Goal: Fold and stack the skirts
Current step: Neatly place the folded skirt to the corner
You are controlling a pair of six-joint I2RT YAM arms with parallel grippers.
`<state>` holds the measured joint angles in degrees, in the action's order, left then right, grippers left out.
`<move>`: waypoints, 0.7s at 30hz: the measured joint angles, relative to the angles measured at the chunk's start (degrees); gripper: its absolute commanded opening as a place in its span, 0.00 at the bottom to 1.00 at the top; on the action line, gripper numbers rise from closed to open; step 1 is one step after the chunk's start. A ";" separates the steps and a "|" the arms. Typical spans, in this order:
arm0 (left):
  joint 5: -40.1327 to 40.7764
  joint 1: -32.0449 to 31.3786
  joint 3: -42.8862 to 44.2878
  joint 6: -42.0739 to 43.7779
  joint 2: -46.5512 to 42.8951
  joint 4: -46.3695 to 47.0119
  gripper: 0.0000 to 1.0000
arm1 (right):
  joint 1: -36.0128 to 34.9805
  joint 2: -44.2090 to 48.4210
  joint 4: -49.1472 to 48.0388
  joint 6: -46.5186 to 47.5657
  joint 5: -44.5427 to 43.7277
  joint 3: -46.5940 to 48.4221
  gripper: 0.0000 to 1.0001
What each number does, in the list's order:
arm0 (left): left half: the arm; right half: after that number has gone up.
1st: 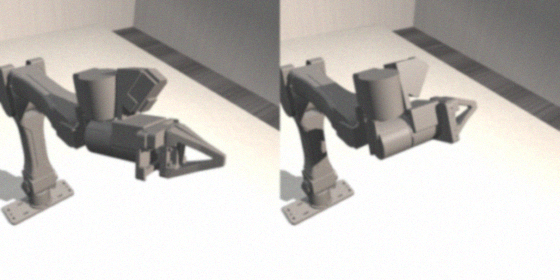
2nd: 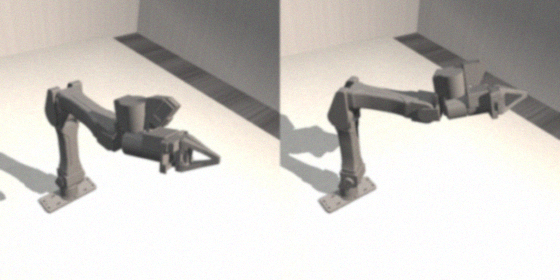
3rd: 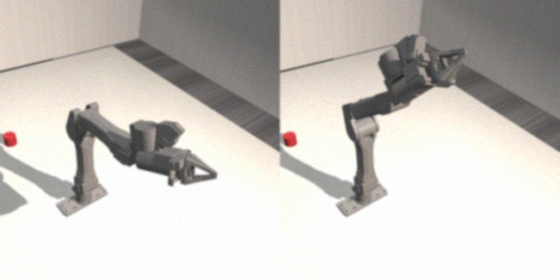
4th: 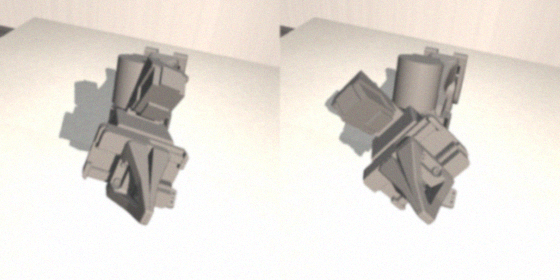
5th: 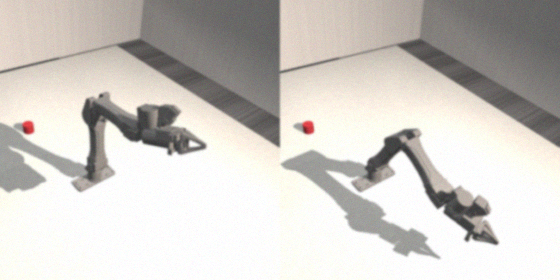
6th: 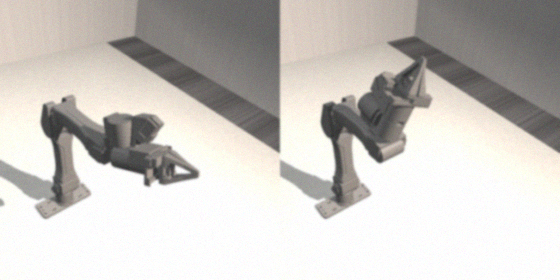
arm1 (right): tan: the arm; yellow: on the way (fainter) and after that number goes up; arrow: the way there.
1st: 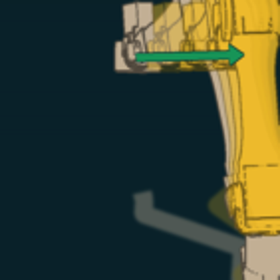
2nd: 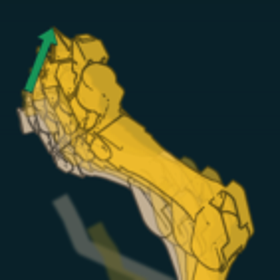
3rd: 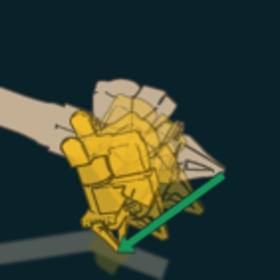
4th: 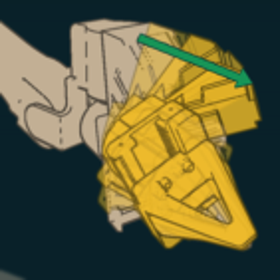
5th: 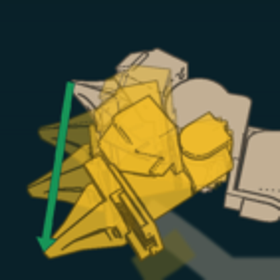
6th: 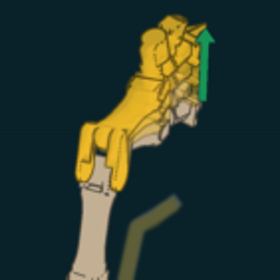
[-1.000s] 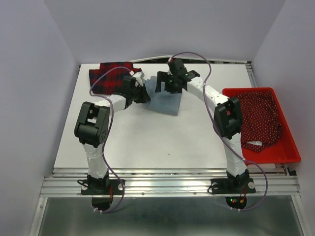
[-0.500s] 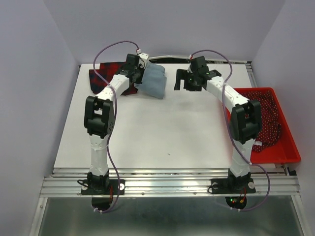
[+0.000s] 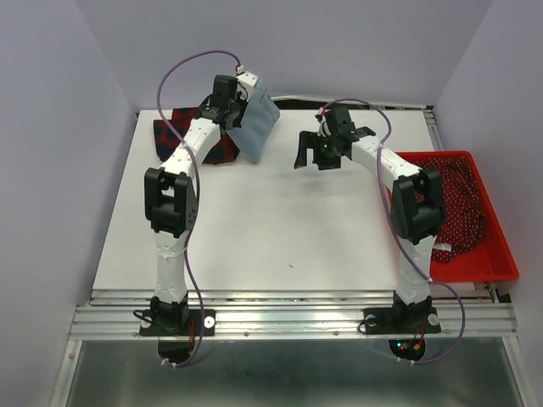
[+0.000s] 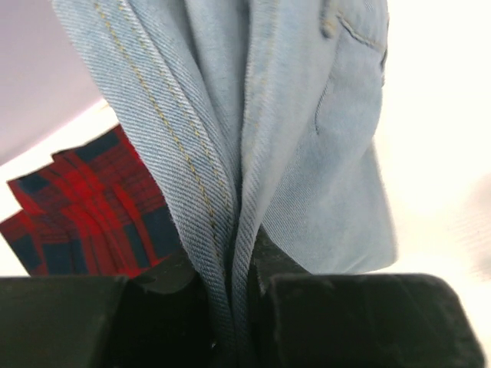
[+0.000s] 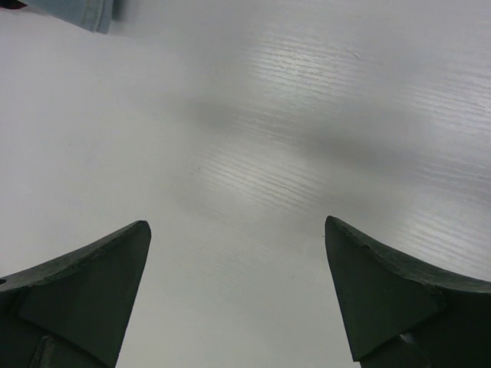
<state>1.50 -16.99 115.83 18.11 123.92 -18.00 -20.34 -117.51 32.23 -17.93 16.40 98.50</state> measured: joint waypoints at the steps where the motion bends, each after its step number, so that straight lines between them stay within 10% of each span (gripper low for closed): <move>1: 0.13 0.09 0.85 0.07 0.00 0.02 0.00 | 0.00 -0.15 -0.04 0.00 0.17 0.00 1.00; 21: -10.67 3.56 11.63 -9.42 0.17 -9.29 0.00 | 0.00 -1.16 -0.13 -0.04 1.49 0.00 1.00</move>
<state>-9.17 -13.43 127.46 8.69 124.09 -27.29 -20.34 -118.67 32.10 -17.98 17.89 98.50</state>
